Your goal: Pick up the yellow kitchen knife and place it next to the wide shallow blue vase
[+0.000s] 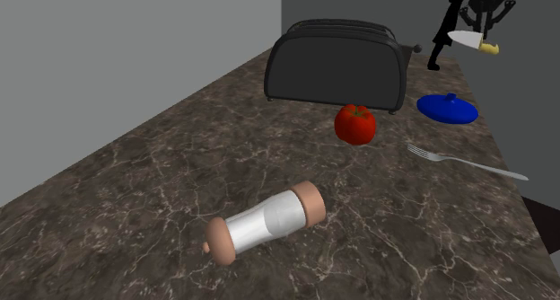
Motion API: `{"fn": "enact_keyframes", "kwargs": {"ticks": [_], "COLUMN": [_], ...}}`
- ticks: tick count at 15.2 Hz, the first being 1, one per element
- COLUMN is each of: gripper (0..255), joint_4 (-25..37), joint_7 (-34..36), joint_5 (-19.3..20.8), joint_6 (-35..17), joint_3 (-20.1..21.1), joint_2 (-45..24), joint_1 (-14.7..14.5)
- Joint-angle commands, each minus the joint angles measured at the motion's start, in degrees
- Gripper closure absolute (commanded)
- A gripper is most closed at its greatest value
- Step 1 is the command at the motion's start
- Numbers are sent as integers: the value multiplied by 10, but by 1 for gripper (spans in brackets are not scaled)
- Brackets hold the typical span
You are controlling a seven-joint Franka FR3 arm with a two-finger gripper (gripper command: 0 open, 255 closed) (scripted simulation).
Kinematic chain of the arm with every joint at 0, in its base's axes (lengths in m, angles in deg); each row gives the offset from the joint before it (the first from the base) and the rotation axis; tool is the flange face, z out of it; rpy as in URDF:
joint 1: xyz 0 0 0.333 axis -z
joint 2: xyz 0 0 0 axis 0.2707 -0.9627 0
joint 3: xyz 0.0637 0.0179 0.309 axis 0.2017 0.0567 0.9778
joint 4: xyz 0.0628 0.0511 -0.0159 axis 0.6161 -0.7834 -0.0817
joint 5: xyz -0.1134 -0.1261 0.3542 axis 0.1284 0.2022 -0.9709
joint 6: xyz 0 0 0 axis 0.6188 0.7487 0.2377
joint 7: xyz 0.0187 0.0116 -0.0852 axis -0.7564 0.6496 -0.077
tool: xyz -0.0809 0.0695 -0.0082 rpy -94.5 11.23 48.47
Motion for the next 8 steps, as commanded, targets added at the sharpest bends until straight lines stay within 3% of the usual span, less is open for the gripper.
{"fn": "enact_keyframes", "kwargs": {"ticks": [1, 8], "gripper": [255, 255], "joint_4": [-17, -65], "joint_7": [4, 10], "joint_5": [0, 0], "joint_6": [-16, -68], "joint_3": [1, 1], "joint_2": [0, -4], "joint_1": [-1, 0]}}
